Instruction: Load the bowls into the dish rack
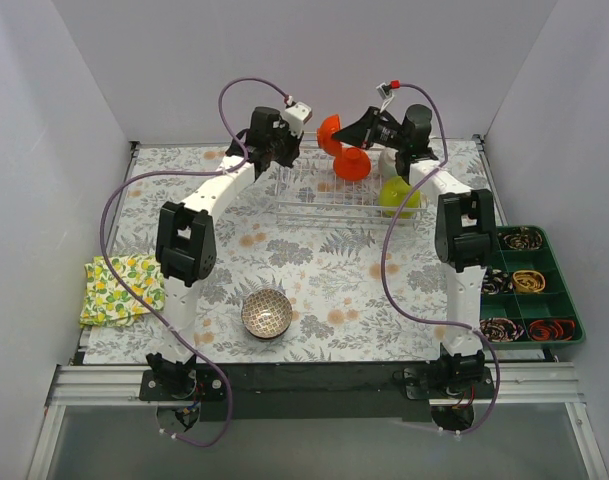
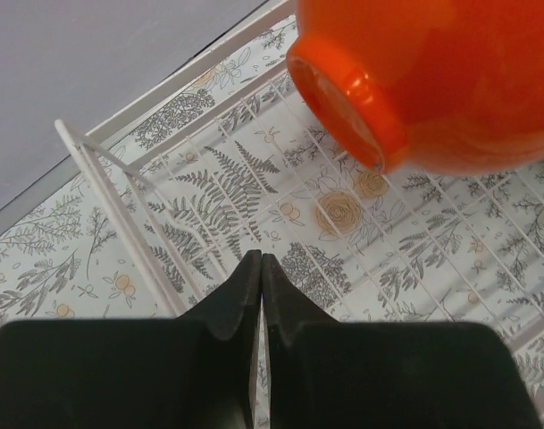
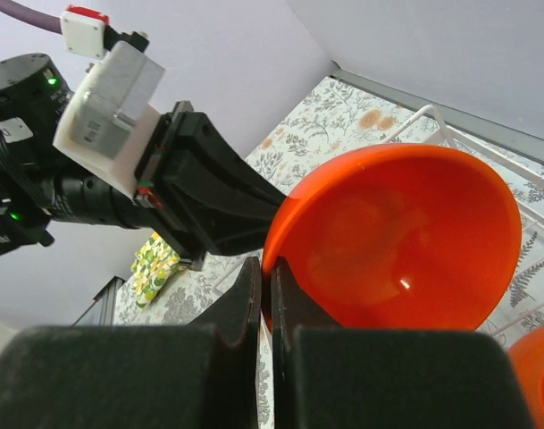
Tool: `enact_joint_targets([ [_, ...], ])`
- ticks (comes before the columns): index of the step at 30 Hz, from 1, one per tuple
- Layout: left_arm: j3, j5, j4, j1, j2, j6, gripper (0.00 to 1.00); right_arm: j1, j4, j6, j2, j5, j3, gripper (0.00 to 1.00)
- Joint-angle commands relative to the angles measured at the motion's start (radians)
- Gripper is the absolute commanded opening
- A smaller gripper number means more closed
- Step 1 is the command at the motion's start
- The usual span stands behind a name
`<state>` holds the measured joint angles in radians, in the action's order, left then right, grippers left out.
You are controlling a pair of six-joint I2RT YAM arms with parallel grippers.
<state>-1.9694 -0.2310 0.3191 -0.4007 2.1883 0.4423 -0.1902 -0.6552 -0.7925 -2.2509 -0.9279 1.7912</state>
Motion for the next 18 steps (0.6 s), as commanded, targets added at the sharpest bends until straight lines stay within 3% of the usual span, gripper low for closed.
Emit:
enact_joint_targets([
  [1, -0.086, 0.076, -0.052, -0.026, 0.056, 0.002, 0.00, -0.006, -0.123, -0.073, -0.045, 0.026, 0.043, 0.01],
  [18, -0.126, 0.179, -0.163, -0.050, 0.179, 0.018, 0.00, -0.017, -0.113, -0.060, -0.208, 0.052, 0.120, 0.01],
])
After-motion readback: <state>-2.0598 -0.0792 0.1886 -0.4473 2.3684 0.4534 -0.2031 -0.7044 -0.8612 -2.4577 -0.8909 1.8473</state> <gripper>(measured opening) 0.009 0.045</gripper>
